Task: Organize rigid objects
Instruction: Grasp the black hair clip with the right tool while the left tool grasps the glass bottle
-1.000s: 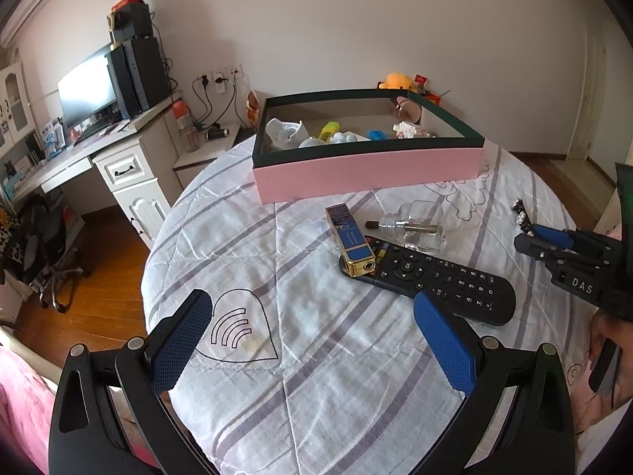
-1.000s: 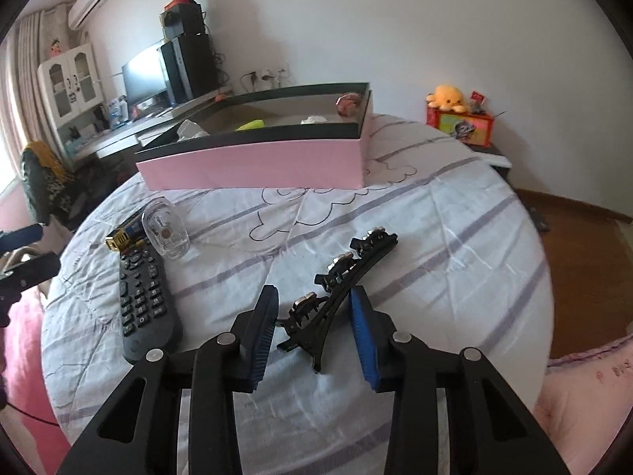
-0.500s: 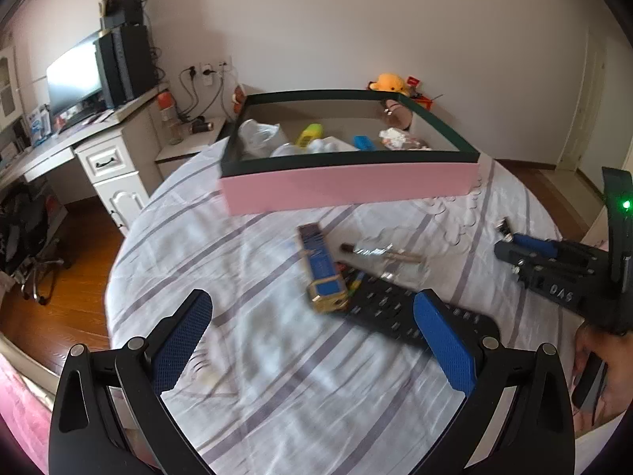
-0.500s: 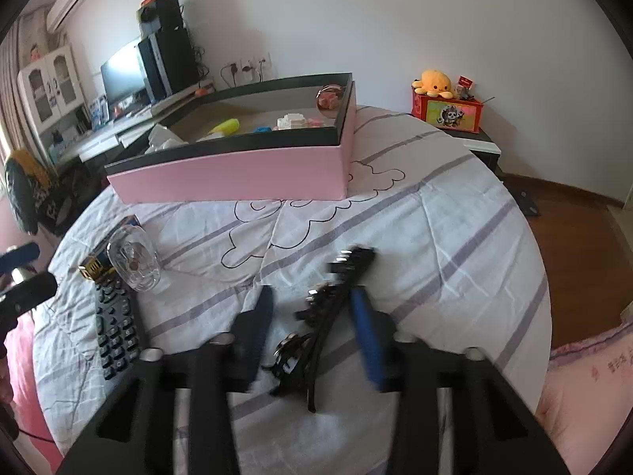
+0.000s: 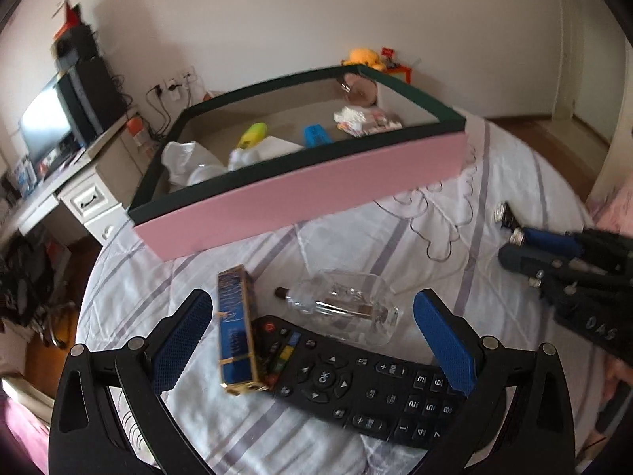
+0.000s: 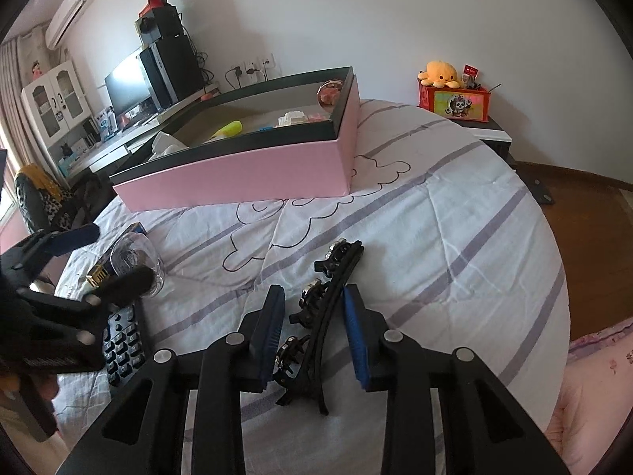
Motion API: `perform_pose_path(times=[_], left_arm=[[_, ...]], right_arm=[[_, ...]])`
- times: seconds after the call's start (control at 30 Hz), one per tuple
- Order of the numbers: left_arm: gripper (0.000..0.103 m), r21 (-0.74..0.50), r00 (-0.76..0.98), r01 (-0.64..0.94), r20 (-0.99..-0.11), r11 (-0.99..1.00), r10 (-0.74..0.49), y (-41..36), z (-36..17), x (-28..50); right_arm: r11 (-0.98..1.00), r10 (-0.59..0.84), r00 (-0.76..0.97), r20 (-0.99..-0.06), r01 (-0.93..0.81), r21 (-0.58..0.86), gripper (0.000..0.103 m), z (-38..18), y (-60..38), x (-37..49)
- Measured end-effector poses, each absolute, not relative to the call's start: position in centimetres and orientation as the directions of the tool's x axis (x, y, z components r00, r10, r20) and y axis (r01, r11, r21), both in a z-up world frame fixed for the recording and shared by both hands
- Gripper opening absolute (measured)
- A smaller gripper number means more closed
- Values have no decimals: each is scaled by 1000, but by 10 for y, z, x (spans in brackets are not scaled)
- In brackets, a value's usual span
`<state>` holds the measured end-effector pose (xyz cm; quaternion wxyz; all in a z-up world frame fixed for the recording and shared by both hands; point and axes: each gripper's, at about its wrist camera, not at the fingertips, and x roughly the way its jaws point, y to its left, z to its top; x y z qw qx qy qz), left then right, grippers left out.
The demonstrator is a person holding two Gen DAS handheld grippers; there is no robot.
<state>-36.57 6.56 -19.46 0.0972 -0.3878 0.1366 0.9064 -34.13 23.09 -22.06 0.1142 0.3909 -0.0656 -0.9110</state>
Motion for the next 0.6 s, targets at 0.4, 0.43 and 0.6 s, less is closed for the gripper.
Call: perform_pose_path(times=[0.4,0.43,0.6], left_arm=[[60,92,-649,-366,-738,-926,183,61,-200,-362],[60,64,-647,-370,-733,-927,208,58,-196,-360],[60,13,-663,-366,-706,-931,250,44,-184,-353]], right_arm=[[-966,-257,-666,-700,161,202,31,-221,230,-343],[-967,-253,-665,-703,161,196,31,-221,229,-343],[-971,-238,-665,-708,175,162,33,-220,225,-342]])
